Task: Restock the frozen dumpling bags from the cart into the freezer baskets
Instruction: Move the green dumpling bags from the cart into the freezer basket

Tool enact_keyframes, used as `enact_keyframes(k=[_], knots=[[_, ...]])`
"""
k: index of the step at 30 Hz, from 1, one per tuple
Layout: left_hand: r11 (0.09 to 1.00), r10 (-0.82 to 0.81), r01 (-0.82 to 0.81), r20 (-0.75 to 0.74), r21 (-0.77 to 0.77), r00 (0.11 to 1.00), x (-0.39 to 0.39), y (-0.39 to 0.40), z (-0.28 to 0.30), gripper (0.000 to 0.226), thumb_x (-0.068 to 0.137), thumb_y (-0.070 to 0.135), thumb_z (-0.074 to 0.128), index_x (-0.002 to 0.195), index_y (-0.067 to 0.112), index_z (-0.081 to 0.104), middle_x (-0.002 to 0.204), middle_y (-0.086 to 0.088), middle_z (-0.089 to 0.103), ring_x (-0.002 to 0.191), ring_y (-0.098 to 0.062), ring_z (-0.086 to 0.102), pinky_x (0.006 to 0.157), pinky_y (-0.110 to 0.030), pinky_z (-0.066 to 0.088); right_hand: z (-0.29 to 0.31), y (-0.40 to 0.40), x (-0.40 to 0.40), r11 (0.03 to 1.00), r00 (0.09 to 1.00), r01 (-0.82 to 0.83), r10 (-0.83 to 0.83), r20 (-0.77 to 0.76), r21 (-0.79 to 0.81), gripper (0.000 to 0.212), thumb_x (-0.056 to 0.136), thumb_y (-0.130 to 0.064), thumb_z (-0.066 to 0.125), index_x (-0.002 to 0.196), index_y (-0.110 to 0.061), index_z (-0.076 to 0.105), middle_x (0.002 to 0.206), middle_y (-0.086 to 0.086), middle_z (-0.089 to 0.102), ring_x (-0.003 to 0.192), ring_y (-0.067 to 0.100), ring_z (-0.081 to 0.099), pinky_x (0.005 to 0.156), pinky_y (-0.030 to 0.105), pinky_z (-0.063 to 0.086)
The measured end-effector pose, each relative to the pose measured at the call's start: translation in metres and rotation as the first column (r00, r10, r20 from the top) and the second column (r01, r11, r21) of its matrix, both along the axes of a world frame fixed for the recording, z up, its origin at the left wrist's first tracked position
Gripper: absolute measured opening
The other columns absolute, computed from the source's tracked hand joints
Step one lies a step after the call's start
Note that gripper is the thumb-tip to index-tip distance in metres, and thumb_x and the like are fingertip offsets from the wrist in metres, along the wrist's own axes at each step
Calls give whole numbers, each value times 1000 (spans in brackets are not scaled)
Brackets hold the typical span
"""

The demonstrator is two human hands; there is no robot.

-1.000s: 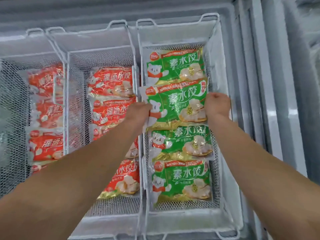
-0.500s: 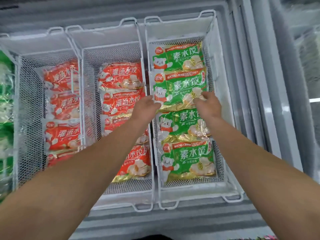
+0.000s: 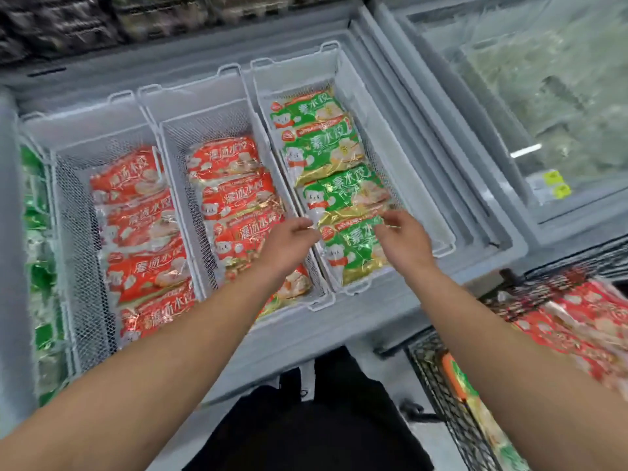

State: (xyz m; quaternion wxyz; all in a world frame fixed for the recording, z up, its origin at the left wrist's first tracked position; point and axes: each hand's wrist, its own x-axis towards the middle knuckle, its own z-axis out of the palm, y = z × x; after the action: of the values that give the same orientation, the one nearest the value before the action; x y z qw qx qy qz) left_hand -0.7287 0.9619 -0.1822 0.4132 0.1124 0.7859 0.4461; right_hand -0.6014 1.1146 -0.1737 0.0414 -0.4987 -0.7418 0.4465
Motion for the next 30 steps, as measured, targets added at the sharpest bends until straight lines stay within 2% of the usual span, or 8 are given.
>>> enact_keyframes(k=[6, 10, 12, 14, 18, 23, 26, 30], knots=[[975, -221, 222, -55, 5, 974, 70, -19, 12, 38, 92, 21, 66, 129, 11, 65, 115, -3, 69, 96, -17, 64, 80, -25, 49, 4, -51, 111, 984, 983, 178, -179, 44, 8, 34, 89, -24, 65, 122, -17, 63, 118, 3, 66, 107, 20, 61, 97, 33, 45], [927, -374, 373, -82, -28, 924, 120, -17, 11, 45, 86, 29, 68, 129, 15, 66, 117, -3, 70, 99, -19, 67, 93, -30, 52, 1, -82, 181, 951, 949, 309, -308, 62, -17, 39, 82, -30, 65, 119, -19, 63, 107, 1, 68, 99, 18, 64, 93, 37, 51], [891, -454, 453, -88, -28, 887, 152, -13, 12, 40, 89, 26, 67, 128, 14, 66, 110, 1, 70, 86, -12, 64, 80, -24, 49, -2, -94, 221, 921, 921, 387, -384, 72, -35, 39, 80, -37, 63, 116, -23, 62, 106, 0, 67, 101, 21, 64, 93, 39, 52], [865, -501, 499, -72, -42, 862, 182, -11, 9, 37, 90, 25, 67, 126, 16, 66, 109, 2, 68, 91, -12, 64, 76, -23, 48, -7, -104, 258, 887, 887, 459, -454, 82, -51, 27, 88, -35, 66, 111, -25, 60, 109, -3, 63, 103, 20, 61, 93, 34, 48], [811, -584, 581, -37, -69, 811, 247, -3, 4, 39, 84, 28, 72, 122, 16, 68, 113, -9, 72, 109, -25, 67, 94, -36, 51, -22, -123, 338, 812, 814, 578, -569, 117, -76, 36, 86, -31, 67, 121, -20, 61, 115, 0, 65, 104, 21, 63, 92, 37, 50], [795, -606, 604, -42, -59, 794, 325, 12, -4, 14, 87, 22, 72, 99, 28, 69, 88, 8, 69, 82, -8, 63, 87, -34, 50, -32, -137, 422, 736, 744, 668, -660, 105, -112, 36, 88, -25, 65, 123, -19, 62, 116, -2, 64, 100, 19, 61, 86, 32, 48], [778, -626, 619, -43, -107, 779, 362, 20, -19, 40, 78, 35, 74, 117, 25, 69, 112, 3, 72, 105, -16, 67, 102, -43, 51, -40, -137, 462, 728, 737, 675, -667, 108, -119, 38, 87, -27, 66, 124, -18, 63, 119, 0, 66, 97, 21, 63, 90, 32, 49], [739, -671, 654, -83, -160, 737, 405, 34, -30, 60, 68, 47, 66, 123, 24, 66, 115, 6, 69, 116, -18, 63, 103, -47, 50, -51, -133, 507, 724, 741, 671, -665, 99, -158, 39, 90, -31, 67, 126, -17, 61, 124, -1, 62, 110, 19, 59, 96, 32, 47]])
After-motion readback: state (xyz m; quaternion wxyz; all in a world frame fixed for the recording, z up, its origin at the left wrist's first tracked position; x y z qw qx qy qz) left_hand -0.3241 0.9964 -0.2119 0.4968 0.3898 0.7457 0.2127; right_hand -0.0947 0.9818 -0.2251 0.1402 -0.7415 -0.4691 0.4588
